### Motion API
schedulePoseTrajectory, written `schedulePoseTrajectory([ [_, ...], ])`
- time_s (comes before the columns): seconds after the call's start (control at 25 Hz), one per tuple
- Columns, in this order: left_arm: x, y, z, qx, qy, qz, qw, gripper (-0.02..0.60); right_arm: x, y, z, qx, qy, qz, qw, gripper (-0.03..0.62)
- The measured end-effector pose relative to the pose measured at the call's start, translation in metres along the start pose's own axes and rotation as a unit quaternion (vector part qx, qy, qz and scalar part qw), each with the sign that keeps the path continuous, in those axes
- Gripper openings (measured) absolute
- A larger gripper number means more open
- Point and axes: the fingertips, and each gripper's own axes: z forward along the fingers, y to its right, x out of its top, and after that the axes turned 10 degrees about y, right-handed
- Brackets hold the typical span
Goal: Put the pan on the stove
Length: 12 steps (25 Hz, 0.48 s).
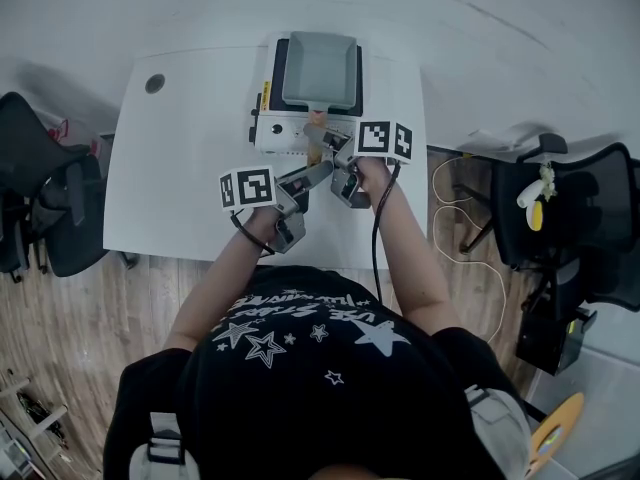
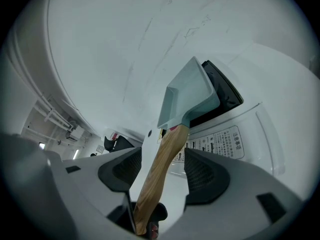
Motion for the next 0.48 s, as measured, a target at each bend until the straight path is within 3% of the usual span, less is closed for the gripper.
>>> schedulePoseTrajectory([
  [0.24, 0.000, 0.000, -0.003, -0.004, -0.012, 0.000, 0.9999, 0.250, -0.003, 0.002, -0.002, -0.007, 0.007, 0.010, 1.000, 0.252],
  [0.48, -0.009, -0.002, -0.014, -0.013, -0.037, -0.020, 0.9990, 0.270, -0.004, 0.004, -0.005, -0.009, 0.029, 0.045, 0.999, 0.252],
])
